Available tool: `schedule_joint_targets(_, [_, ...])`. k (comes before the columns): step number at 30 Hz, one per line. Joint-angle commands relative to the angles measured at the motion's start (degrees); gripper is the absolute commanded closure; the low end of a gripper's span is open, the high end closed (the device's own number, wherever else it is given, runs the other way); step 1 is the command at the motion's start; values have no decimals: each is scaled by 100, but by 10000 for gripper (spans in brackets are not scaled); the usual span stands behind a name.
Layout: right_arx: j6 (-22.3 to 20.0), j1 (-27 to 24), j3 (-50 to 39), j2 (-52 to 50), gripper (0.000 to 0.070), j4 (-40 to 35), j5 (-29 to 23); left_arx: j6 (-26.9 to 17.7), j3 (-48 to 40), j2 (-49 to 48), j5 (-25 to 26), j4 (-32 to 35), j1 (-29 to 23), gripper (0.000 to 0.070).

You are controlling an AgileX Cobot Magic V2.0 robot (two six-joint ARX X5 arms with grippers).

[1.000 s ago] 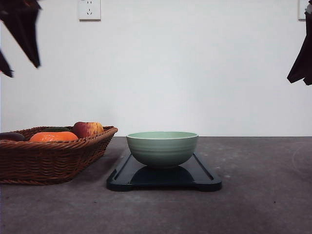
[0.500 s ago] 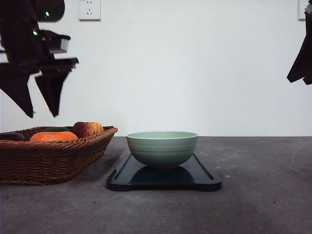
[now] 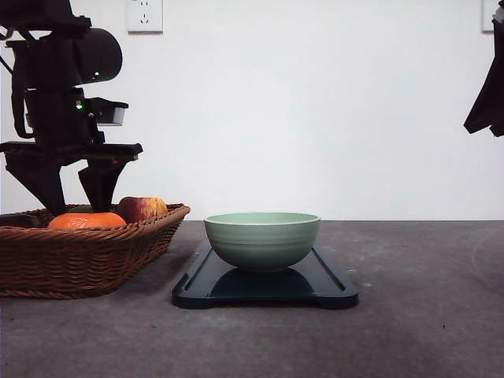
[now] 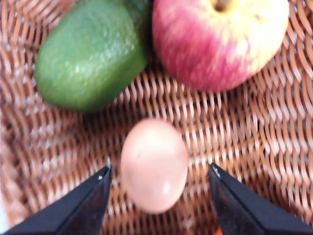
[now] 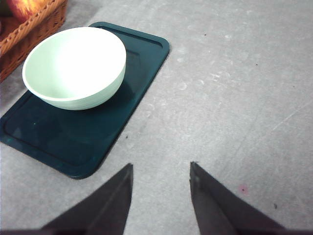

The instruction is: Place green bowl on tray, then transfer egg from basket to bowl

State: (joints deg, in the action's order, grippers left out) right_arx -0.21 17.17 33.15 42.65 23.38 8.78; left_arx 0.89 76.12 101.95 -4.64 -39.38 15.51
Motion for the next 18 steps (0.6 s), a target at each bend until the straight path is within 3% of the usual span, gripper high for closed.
schedule_joint_targets(1, [-53, 9, 15, 31, 474, -59, -26, 25, 144, 190, -33, 100, 13, 308])
schedule_joint_targets(18, [-62, 9, 15, 31, 474, -60, -41, 111, 144, 536, -35, 248, -55, 312])
